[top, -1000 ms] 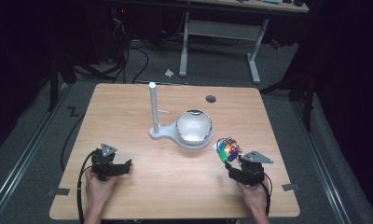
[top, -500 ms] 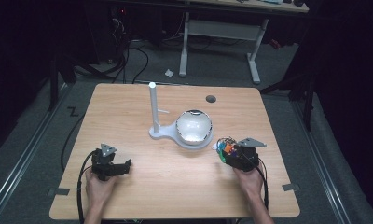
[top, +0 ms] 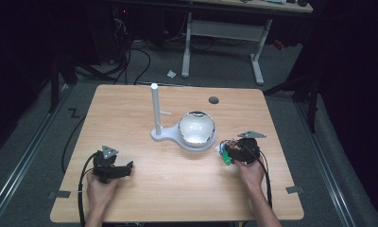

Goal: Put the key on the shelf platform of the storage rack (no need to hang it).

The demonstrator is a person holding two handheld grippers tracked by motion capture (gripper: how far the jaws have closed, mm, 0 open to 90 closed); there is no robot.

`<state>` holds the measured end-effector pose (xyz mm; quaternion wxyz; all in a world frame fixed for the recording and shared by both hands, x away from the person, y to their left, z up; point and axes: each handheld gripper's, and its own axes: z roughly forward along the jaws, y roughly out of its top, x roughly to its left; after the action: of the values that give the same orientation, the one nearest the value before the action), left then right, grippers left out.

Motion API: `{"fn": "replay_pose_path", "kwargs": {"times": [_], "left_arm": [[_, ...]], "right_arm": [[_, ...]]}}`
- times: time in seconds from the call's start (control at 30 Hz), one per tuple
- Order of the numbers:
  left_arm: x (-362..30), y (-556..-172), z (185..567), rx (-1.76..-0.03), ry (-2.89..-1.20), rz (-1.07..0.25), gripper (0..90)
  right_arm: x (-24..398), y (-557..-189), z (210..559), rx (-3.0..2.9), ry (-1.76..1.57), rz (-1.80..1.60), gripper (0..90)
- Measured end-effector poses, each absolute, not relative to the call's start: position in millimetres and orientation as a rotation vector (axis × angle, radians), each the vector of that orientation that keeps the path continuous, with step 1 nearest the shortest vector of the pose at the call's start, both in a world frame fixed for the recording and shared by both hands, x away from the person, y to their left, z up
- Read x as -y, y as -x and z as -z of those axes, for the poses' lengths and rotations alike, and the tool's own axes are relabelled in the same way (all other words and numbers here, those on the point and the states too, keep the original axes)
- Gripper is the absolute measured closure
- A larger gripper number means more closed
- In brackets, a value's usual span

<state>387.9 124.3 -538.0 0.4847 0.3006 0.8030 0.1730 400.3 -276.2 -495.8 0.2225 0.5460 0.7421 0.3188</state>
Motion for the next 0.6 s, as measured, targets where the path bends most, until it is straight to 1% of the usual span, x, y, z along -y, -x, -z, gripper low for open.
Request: {"fn": "replay_pose_path", "kwargs": {"times": [0.6], "left_arm": [[-124, -388, 538, -1.954, -0.726, -0.422, 12.0]], "right_arm": [[280, -417, 514, -2.056, -1.609, -0.814, 45.3]]}}
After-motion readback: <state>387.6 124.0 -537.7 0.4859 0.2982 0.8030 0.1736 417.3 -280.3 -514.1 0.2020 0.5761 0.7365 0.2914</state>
